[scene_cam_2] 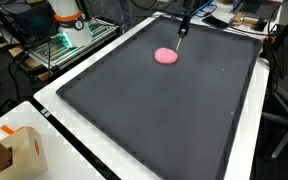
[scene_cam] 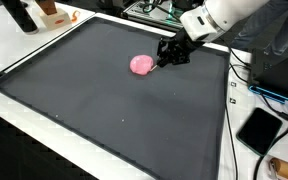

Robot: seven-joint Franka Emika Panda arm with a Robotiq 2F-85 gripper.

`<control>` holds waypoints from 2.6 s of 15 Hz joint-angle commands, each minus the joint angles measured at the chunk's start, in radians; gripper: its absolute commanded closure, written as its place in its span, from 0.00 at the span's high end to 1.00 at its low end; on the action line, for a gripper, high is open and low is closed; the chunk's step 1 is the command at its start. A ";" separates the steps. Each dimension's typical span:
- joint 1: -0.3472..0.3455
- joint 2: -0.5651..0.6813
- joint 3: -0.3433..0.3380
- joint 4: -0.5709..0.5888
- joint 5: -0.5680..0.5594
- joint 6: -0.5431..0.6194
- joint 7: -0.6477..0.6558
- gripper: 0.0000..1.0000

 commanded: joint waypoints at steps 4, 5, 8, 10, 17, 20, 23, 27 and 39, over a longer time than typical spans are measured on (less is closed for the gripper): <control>-0.010 -0.104 0.028 -0.127 -0.020 -0.015 0.092 0.03; -0.014 -0.119 0.032 -0.140 -0.019 -0.017 0.097 0.03; -0.034 -0.161 0.047 -0.174 0.002 -0.019 0.089 0.03; -0.051 -0.190 0.056 -0.198 0.023 -0.017 0.079 0.03; -0.126 -0.275 0.077 -0.254 0.123 -0.007 -0.048 0.03; -0.157 -0.316 0.078 -0.267 0.186 -0.004 -0.156 0.03; -0.190 -0.360 0.078 -0.274 0.243 -0.008 -0.274 0.03; -0.237 -0.418 0.078 -0.268 0.339 -0.021 -0.447 0.03; -0.310 -0.567 0.061 -0.205 0.573 -0.161 -0.828 0.03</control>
